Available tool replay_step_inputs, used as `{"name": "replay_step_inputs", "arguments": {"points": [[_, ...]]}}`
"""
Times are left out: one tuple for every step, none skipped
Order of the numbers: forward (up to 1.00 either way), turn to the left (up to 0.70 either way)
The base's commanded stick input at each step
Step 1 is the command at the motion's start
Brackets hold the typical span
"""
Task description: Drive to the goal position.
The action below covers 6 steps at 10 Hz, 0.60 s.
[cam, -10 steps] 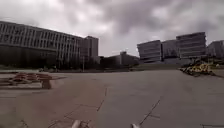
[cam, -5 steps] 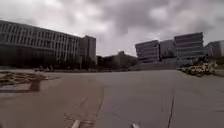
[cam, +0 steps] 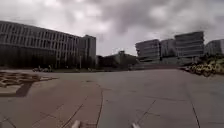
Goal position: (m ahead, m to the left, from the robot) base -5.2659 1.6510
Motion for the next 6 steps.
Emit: {"name": "replay_step_inputs", "arguments": {"points": [[1.00, -0.08], [1.00, -0.21], [1.00, -0.01], [1.00, -0.19], [1.00, 0.00], [1.00, -0.03]]}}
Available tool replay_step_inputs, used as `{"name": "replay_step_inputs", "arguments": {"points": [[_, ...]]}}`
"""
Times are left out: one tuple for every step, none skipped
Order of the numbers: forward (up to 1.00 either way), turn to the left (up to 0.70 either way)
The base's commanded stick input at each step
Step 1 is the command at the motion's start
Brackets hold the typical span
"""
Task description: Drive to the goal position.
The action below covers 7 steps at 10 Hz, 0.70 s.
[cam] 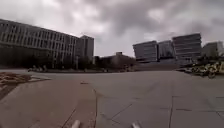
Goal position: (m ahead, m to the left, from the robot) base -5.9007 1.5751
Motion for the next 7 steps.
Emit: {"name": "replay_step_inputs", "arguments": {"points": [[1.00, -0.20], [1.00, -0.01], [1.00, -0.13], [1.00, -0.09], [1.00, 0.00], [1.00, -0.12], [1.00, -0.14]]}}
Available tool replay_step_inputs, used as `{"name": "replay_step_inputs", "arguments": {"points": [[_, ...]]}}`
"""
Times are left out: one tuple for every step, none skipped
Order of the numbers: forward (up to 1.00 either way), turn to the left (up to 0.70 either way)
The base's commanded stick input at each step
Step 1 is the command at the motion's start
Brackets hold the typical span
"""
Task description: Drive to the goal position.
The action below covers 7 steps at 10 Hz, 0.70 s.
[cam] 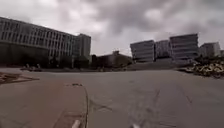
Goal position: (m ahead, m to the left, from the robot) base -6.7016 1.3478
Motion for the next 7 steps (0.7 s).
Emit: {"name": "replay_step_inputs", "arguments": {"points": [[1.00, -0.09], [1.00, -0.18], [1.00, -0.11], [1.00, -0.02], [1.00, -0.17], [1.00, 0.00], [1.00, 0.00]]}}
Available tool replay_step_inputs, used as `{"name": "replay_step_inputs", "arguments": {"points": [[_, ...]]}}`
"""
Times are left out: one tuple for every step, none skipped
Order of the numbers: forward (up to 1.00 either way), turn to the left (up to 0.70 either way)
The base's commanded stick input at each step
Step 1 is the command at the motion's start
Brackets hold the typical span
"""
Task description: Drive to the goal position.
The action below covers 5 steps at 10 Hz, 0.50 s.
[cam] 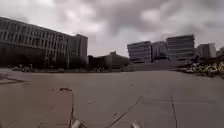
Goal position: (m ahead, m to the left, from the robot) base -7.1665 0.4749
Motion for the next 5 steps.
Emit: {"name": "replay_step_inputs", "arguments": {"points": [[1.00, -0.22], [1.00, -0.07], [1.00, -0.15], [1.00, -0.20], [1.00, -0.09]]}}
